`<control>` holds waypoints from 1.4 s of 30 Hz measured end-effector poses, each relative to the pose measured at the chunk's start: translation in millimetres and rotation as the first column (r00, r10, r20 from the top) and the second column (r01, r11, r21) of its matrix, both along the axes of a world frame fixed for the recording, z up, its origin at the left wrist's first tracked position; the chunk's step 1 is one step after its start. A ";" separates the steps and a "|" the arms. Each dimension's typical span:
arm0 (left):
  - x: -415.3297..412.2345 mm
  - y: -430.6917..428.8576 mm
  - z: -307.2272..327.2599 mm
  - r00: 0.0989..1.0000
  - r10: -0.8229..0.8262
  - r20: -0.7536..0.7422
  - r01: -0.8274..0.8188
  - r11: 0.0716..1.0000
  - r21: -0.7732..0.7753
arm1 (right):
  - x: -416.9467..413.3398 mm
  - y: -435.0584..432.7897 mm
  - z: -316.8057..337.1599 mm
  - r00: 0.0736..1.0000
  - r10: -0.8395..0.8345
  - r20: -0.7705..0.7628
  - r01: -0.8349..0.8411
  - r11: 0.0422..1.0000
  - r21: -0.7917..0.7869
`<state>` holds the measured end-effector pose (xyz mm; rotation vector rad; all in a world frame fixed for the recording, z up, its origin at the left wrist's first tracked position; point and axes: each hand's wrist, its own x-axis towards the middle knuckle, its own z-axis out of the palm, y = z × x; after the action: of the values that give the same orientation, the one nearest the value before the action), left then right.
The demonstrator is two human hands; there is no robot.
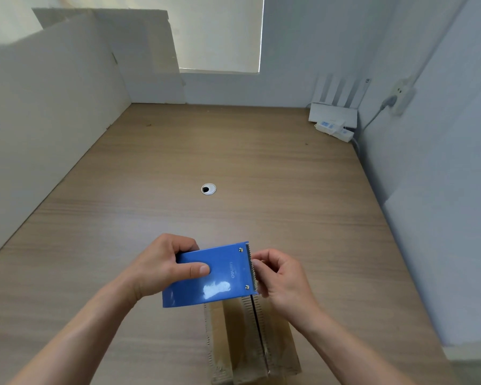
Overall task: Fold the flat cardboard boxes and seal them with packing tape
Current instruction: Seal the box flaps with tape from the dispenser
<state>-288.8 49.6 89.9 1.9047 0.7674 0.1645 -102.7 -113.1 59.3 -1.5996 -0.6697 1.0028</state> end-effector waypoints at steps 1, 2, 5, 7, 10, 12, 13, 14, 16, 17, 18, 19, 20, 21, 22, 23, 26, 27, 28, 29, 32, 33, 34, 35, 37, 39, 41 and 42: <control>1.9 0.4 -0.6 1.000 -0.002 -0.005 0.002 1.000 0.000 | 1.5 0.5 -1.3 1.000 -0.008 0.008 0.008 1.000 -0.004; 4.0 1.0 -0.9 1.000 -0.006 -0.009 0.006 1.000 0.001 | 2.9 1.1 -2.5 1.000 -0.015 0.013 0.015 1.000 -0.008; 11.0 3.8 -2.1 1.000 -0.008 -0.020 0.008 1.000 0.010 | 6.7 3.9 -4.4 0.999 -0.041 -0.004 0.041 0.999 -0.022; 14.7 5.9 -3.3 1.000 -0.014 -0.021 0.014 1.000 0.015 | 10.1 5.1 -5.6 0.997 -0.069 -0.030 0.067 0.996 -0.061; 18.6 8.7 -5.2 0.999 -0.036 -0.020 0.037 0.999 0.024 | 15.9 3.7 -3.2 0.996 -0.057 -0.068 0.048 0.991 -0.127; 20.2 11.0 -6.2 0.999 -0.044 -0.014 0.045 0.999 0.030 | 18.8 2.0 -1.7 0.995 -0.050 -0.083 0.037 0.988 -0.151; 21.2 12.0 -6.6 0.999 -0.048 -0.010 0.048 0.998 0.033 | 19.8 1.7 -1.0 0.994 -0.054 -0.099 0.038 0.987 -0.154; 22.2 12.5 -6.3 0.999 -0.051 -0.007 0.051 0.998 0.034 | 21.1 1.4 -0.7 0.991 -0.062 -0.119 0.043 0.987 -0.153; 24.8 12.7 -4.7 0.999 -0.054 -0.007 0.055 0.998 0.031 | 23.7 1.1 -0.4 0.989 -0.074 -0.130 0.055 0.988 -0.142; 25.8 13.0 -4.4 0.999 -0.053 -0.008 0.053 0.998 0.030 | 24.6 0.8 -0.3 0.990 -0.075 -0.119 0.059 0.989 -0.133; 26.8 13.5 -4.1 0.999 -0.049 -0.010 0.050 0.998 0.031 | 25.8 0.6 -0.4 0.991 -0.074 -0.108 0.061 0.991 -0.117; 27.3 14.2 -3.8 0.999 -0.046 -0.012 0.047 0.998 0.036 | 26.6 1.1 0.0 0.993 -0.066 -0.094 0.057 0.994 -0.098; 27.0 15.0 -3.8 0.999 -0.044 -0.012 0.045 0.998 0.044 | 27.6 2.1 0.3 0.996 -0.054 -0.075 0.048 0.996 -0.079; 25.6 16.4 -4.2 0.999 -0.037 -0.014 0.037 0.998 0.053 | 29.2 3.3 0.1 0.997 -0.049 -0.055 0.046 0.997 -0.061; 22.5 18.7 -3.6 0.999 -0.026 -0.021 0.028 0.997 0.065 | 32.6 4.3 -0.9 0.997 -0.060 -0.040 0.059 0.997 -0.045; 17.0 22.2 -2.3 0.999 -0.010 -0.033 0.012 0.997 0.076 | 37.5 4.9 -2.1 0.996 -0.088 -0.034 0.087 0.996 -0.028; -1.4 38.5 2.4 0.996 0.059 -0.069 -0.053 0.995 0.089 | 57.4 5.6 -5.5 0.987 -0.163 0.000 0.163 0.987 -0.008; -6.9 42.8 1.8 0.994 0.064 -0.093 -0.056 0.995 0.087 | 61.9 5.4 -8.2 0.988 -0.153 0.007 0.153 0.988 -0.015; -10.5 46.2 1.0 0.992 0.065 -0.112 -0.055 0.995 0.085 | 64.3 6.3 -10.5 0.991 -0.136 0.012 0.136 0.990 -0.022; -12.4 49.4 -0.1 0.990 0.065 -0.124 -0.055 0.995 0.086 | 65.0 8.7 -12.3 0.992 -0.125 0.013 0.125 0.992 -0.024; -17.7 50.8 -5.9 0.984 0.066 -0.164 -0.051 0.994 0.092 | 59.7 15.3 -20.9 0.995 -0.103 -0.001 0.103 0.992 -0.070; -20.0 50.0 -8.1 0.981 0.073 -0.178 -0.059 0.995 0.083 | 58.7 16.1 -25.3 0.994 -0.105 -0.007 0.104 0.991 -0.082; -22.6 49.3 -10.1 0.978 0.081 -0.192 -0.067 0.995 0.077 | 58.4 16.2 -29.4 0.994 -0.114 -0.007 0.112 0.989 -0.093; -25.7 48.6 -11.5 0.974 0.090 -0.209 -0.076 0.994 0.073 | 58.9 16.4 -32.4 0.992 -0.125 0.000 0.124 0.987 -0.105; -30.7 48.3 -13.3 0.967 0.109 -0.231 -0.095 0.993 0.072 | 61.0 16.9 -35.8 0.989 -0.143 0.023 0.145 0.981 -0.127; -32.4 48.0 -14.2 0.961 0.128 -0.246 -0.113 0.991 0.074 | 62.7 17.9 -40.1 0.989 -0.141 0.044 0.146 0.979 -0.140; -31.8 46.5 -13.8 0.959 0.137 -0.248 -0.125 0.990 0.065 | 62.6 19.6 -42.3 0.989 -0.135 0.057 0.143 0.978 -0.151; -31.8 45.9 -14.3 0.957 0.143 -0.251 -0.131 0.989 0.062 | 61.4 20.0 -42.9 0.990 -0.128 0.062 0.137 0.978 -0.160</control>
<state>-320.6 95.5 75.6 1.9377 1.0784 0.0215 -41.3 -93.1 16.4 -1.7945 -0.5179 0.9406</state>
